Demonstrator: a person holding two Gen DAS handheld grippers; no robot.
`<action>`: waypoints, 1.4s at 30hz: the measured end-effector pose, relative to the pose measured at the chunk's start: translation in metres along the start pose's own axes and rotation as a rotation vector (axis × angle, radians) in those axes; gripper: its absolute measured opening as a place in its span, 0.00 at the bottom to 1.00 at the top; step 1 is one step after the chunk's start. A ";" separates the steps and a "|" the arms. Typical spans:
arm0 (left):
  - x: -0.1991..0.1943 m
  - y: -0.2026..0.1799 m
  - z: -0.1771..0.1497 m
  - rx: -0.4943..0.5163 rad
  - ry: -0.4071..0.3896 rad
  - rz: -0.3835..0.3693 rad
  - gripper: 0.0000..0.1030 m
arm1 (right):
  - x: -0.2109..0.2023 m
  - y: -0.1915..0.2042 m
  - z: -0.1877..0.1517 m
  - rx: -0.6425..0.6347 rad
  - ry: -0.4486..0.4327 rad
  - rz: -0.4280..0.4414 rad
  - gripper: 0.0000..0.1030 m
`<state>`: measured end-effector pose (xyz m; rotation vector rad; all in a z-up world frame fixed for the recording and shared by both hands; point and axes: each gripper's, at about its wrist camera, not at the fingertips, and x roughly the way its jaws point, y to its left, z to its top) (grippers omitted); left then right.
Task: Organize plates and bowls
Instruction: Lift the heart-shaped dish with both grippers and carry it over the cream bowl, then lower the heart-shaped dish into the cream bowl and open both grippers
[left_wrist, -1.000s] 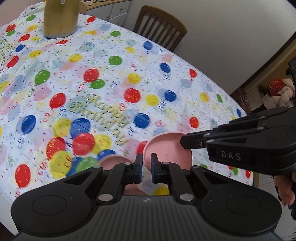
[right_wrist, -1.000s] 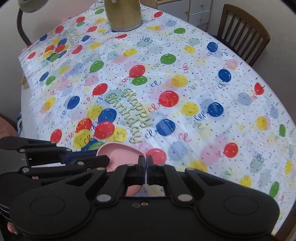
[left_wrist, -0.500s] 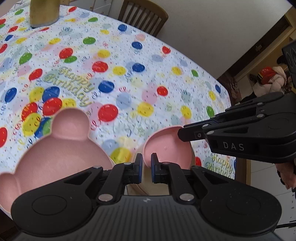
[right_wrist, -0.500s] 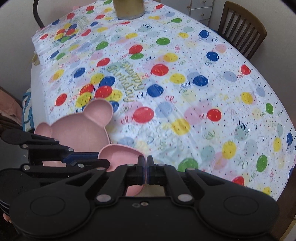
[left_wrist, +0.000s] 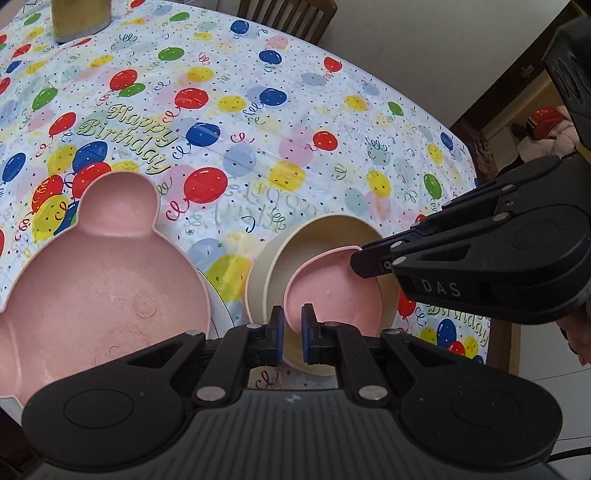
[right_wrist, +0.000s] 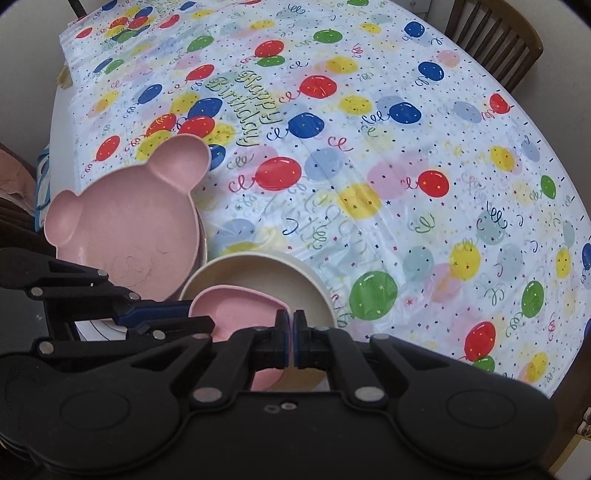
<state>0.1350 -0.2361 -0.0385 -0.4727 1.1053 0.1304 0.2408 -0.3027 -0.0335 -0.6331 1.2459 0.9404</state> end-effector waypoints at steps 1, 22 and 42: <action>0.001 0.000 0.000 0.003 0.000 0.004 0.08 | 0.002 -0.001 0.000 -0.002 0.003 0.001 0.01; 0.016 -0.009 -0.002 0.030 0.014 0.076 0.08 | 0.017 -0.007 -0.007 -0.008 0.011 0.017 0.10; -0.022 -0.015 -0.021 0.032 -0.097 0.082 0.42 | -0.021 -0.001 -0.029 -0.006 -0.096 0.053 0.36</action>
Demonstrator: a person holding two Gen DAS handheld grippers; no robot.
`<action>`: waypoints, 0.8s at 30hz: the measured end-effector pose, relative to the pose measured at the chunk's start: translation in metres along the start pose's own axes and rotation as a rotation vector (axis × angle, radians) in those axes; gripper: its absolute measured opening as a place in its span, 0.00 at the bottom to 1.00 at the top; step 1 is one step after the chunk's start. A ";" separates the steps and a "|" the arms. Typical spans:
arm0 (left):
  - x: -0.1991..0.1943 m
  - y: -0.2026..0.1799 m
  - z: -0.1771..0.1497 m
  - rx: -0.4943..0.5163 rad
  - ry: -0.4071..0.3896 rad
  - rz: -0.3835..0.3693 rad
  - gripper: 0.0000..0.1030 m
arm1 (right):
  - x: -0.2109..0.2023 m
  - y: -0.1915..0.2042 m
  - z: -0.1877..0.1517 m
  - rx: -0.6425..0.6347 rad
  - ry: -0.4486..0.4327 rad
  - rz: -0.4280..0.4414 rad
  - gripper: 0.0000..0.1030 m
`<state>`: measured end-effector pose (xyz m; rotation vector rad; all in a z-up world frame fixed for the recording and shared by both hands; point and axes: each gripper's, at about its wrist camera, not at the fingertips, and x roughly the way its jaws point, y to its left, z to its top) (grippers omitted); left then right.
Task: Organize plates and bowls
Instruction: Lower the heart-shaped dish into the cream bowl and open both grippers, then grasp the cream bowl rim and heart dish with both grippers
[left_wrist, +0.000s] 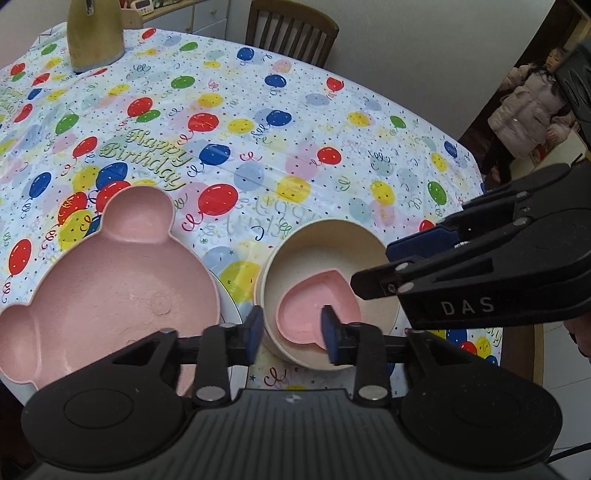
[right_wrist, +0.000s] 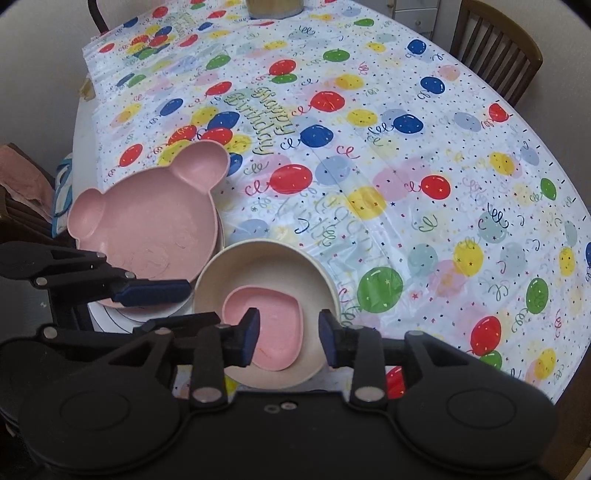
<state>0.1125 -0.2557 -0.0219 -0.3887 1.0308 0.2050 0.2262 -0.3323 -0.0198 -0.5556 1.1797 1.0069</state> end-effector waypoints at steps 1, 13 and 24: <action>-0.001 0.000 -0.001 -0.001 -0.006 0.004 0.47 | -0.002 0.000 -0.002 0.003 -0.010 0.001 0.37; 0.001 0.003 -0.012 -0.039 -0.023 -0.002 0.66 | -0.014 -0.009 -0.017 0.029 -0.074 -0.041 0.88; 0.036 0.015 -0.020 -0.153 0.026 -0.009 0.68 | 0.029 -0.035 -0.025 0.128 -0.030 -0.055 0.80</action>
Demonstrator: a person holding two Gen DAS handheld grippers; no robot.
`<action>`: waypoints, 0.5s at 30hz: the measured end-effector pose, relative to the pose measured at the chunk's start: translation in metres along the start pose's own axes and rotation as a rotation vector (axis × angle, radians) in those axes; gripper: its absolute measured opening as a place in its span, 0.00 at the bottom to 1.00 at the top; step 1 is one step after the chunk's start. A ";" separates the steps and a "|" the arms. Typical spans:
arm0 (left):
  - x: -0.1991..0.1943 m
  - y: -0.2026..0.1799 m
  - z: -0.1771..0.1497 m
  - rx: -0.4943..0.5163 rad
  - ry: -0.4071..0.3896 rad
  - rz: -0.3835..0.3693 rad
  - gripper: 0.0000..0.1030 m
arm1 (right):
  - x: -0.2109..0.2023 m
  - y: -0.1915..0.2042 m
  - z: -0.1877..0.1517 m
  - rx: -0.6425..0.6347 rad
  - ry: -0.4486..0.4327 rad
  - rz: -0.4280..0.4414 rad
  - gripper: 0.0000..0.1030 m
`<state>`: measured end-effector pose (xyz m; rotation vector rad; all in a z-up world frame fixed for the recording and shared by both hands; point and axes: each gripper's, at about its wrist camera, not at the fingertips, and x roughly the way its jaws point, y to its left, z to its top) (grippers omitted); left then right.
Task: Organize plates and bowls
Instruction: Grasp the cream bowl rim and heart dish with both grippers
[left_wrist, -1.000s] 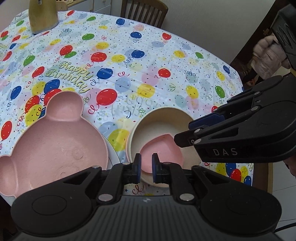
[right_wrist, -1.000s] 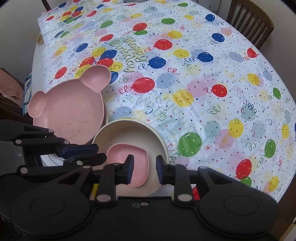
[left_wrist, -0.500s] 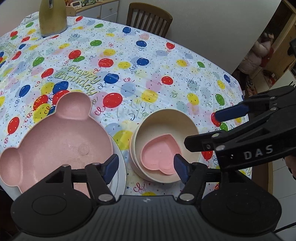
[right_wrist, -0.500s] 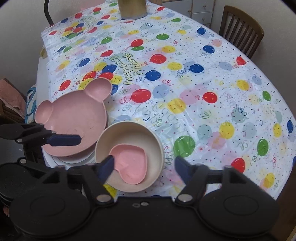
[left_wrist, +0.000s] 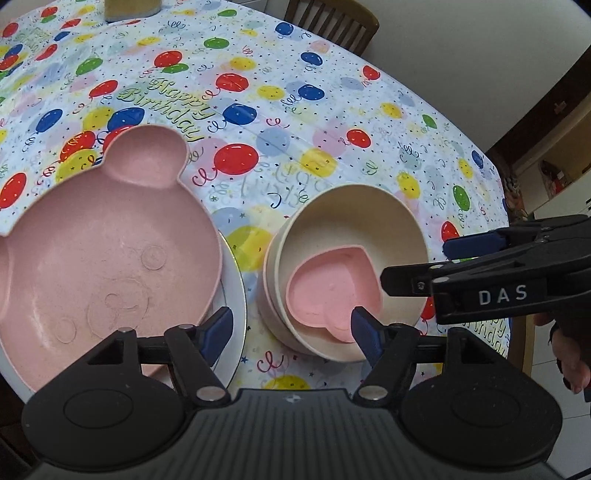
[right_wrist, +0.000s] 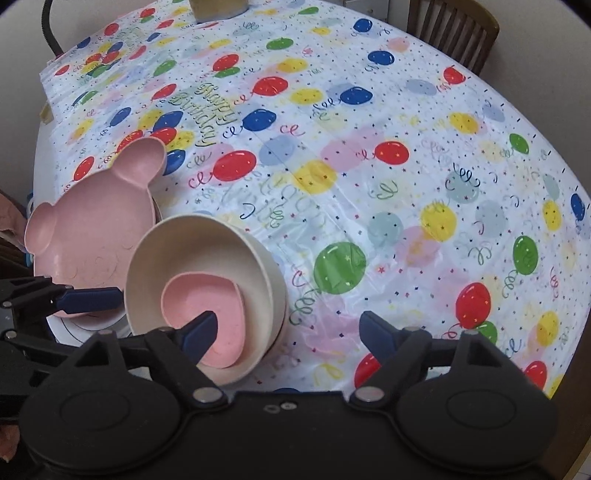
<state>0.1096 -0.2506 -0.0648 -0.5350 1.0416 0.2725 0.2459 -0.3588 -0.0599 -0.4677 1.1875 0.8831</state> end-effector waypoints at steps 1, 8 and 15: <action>0.002 -0.001 0.000 -0.001 -0.001 -0.004 0.68 | 0.002 -0.001 0.000 0.011 -0.001 0.003 0.78; 0.015 -0.007 -0.004 -0.005 0.039 -0.011 0.67 | 0.017 0.000 0.006 0.034 0.010 0.026 0.70; 0.024 -0.003 -0.004 -0.049 0.073 -0.023 0.59 | 0.028 0.003 0.013 0.007 0.034 0.033 0.63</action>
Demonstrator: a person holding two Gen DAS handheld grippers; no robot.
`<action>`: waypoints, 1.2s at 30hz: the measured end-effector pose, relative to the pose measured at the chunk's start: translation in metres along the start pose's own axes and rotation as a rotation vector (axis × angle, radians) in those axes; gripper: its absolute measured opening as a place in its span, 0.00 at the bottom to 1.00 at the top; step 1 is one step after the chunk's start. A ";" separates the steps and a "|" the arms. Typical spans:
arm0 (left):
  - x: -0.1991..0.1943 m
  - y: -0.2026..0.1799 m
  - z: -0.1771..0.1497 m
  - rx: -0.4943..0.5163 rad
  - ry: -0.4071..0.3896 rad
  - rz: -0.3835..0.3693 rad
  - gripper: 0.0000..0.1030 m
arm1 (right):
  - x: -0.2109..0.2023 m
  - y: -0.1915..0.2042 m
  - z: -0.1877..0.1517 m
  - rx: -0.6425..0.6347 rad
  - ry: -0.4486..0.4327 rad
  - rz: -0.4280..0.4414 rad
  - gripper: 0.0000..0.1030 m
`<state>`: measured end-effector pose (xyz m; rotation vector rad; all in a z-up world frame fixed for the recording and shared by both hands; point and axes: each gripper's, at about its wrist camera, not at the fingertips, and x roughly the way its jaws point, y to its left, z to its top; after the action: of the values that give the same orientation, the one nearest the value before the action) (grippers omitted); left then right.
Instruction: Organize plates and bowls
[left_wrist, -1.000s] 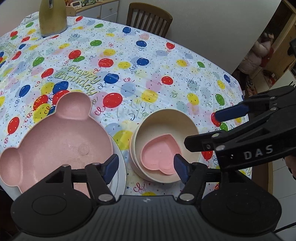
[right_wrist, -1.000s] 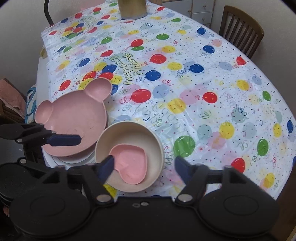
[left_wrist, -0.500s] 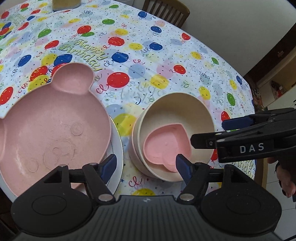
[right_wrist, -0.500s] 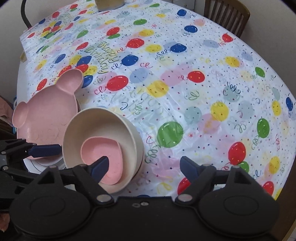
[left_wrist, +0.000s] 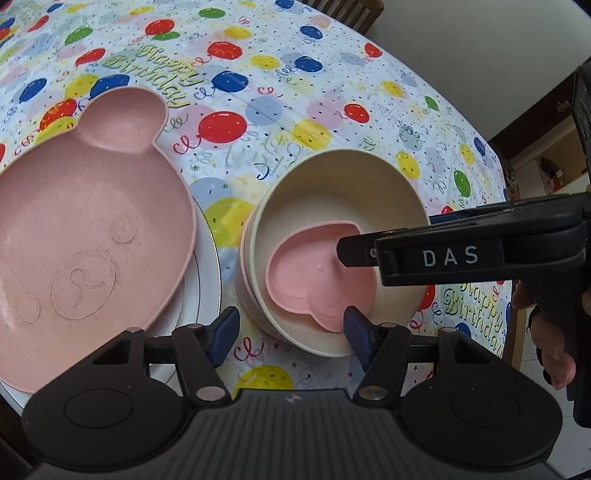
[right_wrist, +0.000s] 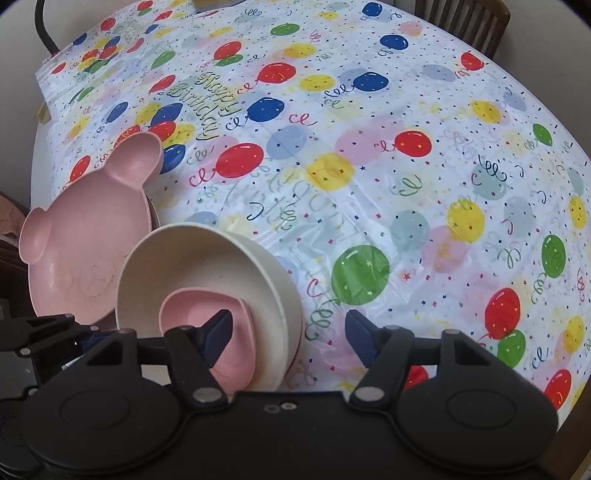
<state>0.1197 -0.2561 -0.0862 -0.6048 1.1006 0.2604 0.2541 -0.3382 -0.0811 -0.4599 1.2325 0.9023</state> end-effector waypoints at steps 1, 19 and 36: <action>0.001 0.001 0.001 -0.007 0.002 -0.001 0.58 | 0.001 -0.001 0.001 0.001 0.003 0.003 0.63; 0.013 0.009 0.006 -0.041 0.021 -0.002 0.39 | 0.008 0.001 -0.004 0.013 0.042 0.038 0.34; -0.026 0.001 0.009 0.006 -0.006 -0.004 0.38 | -0.030 0.020 -0.007 -0.001 0.010 -0.008 0.32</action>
<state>0.1145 -0.2478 -0.0602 -0.6002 1.0942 0.2551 0.2319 -0.3418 -0.0515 -0.4703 1.2390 0.8944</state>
